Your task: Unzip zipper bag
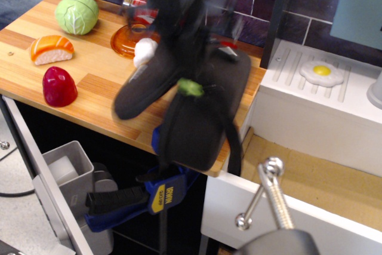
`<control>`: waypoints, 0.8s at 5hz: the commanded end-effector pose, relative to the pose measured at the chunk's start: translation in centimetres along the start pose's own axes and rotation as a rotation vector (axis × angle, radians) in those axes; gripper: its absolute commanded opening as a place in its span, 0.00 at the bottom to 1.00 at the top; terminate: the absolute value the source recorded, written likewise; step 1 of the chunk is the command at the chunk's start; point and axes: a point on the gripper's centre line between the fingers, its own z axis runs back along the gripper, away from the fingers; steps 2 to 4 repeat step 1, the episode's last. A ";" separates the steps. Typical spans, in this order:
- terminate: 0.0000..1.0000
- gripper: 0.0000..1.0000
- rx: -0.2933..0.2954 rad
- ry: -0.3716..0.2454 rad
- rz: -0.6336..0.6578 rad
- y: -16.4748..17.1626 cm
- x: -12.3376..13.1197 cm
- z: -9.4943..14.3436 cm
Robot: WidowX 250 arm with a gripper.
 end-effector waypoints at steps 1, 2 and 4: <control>1.00 1.00 -0.012 0.009 -0.013 0.1 1.1 2.9; 1.00 1.00 -0.012 0.009 -0.013 0.1 1.1 2.9; 1.00 1.00 -0.012 0.009 -0.013 0.1 1.1 2.9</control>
